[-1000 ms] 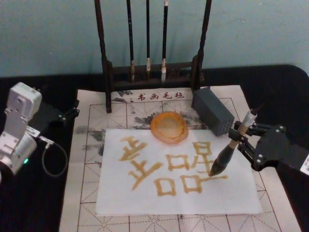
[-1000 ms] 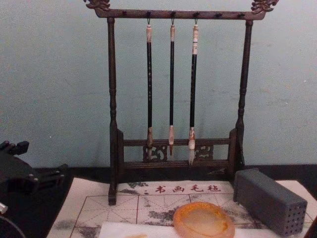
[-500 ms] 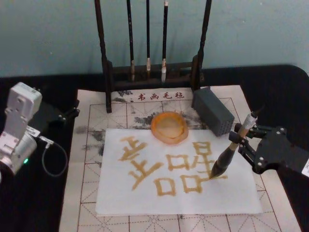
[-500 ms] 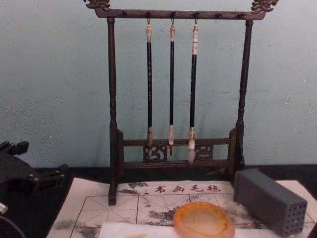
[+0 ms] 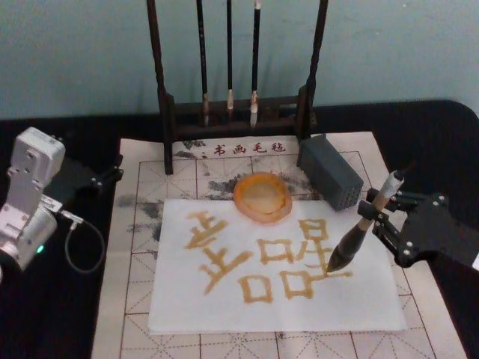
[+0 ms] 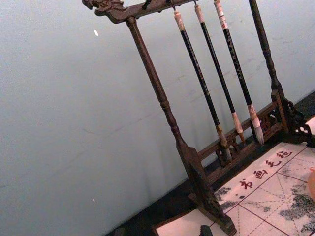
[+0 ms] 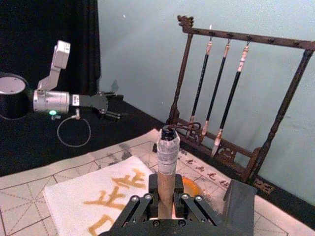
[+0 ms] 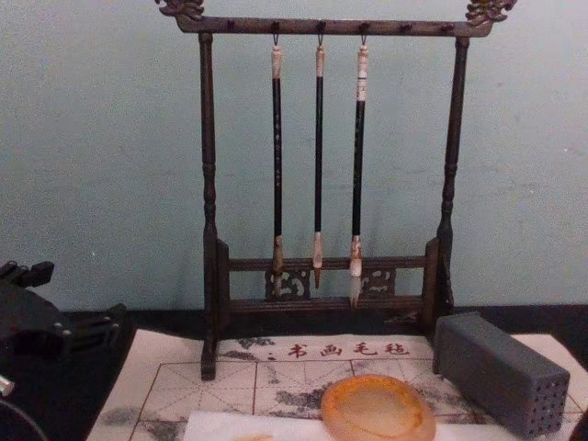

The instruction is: Pick up the brush from the inkstone, write on the paper, then place the brush back to its original position.

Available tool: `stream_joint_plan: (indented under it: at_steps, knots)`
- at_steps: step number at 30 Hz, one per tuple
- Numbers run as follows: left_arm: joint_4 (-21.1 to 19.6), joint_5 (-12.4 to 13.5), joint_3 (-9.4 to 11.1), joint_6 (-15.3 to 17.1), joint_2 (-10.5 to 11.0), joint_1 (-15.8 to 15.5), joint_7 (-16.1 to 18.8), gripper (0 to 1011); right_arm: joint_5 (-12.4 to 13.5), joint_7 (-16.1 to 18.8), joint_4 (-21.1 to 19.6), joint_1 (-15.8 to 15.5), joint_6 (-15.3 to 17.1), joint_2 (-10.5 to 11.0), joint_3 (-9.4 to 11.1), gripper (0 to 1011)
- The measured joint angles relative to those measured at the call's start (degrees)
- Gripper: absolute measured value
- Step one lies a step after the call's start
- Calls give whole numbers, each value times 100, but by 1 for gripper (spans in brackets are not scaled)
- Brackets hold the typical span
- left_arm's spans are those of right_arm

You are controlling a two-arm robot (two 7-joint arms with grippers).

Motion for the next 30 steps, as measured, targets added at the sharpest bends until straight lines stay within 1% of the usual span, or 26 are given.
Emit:
stream_joint_plan:
  at_steps: [6,9,12,15,16,18,19,23,25,26,27,28,29,30]
  knots:
    - [0,0,0,0,0,0,0,1001,84,-38,-14,40,-11,-59,75,198]
    - [0,0,0,0,0,0,0,1001,163,-82,-11,106,-6,-128,112,198]
    - [0,0,0,0,0,0,0,1001,288,-149,16,211,60,-221,136,198]
    - [0,0,0,0,0,0,0,1001,471,-238,64,370,219,-334,140,198]
    - [0,0,0,0,0,0,0,1001,606,-305,96,468,362,-391,140,198]
    - [0,0,0,0,0,0,0,1001,742,-372,136,575,506,-452,133,198]
    - [0,0,0,0,0,0,0,1001,895,-445,184,683,662,-503,123,198]
    - [0,0,0,0,0,0,0,1001,1212,-581,279,903,993,-603,100,198]
    - [0,0,0,0,0,0,0,1001,1589,-768,405,1157,1413,-724,76,198]
    - [0,0,0,0,0,0,0,1001,1589,-768,405,1157,1413,-724,76,198]
    - [0,0,0,0,0,0,0,1001,1791,-873,476,1290,1638,-792,64,198]
    - [0,0,0,0,0,0,0,1001,1900,-933,513,1361,1762,-829,57,198]
    - [0,0,0,0,0,0,0,1001,2100,-1042,595,1503,1986,-905,46,198]
    - [0,0,0,0,0,0,0,1001,2185,-1094,630,1558,2076,-936,42,198]
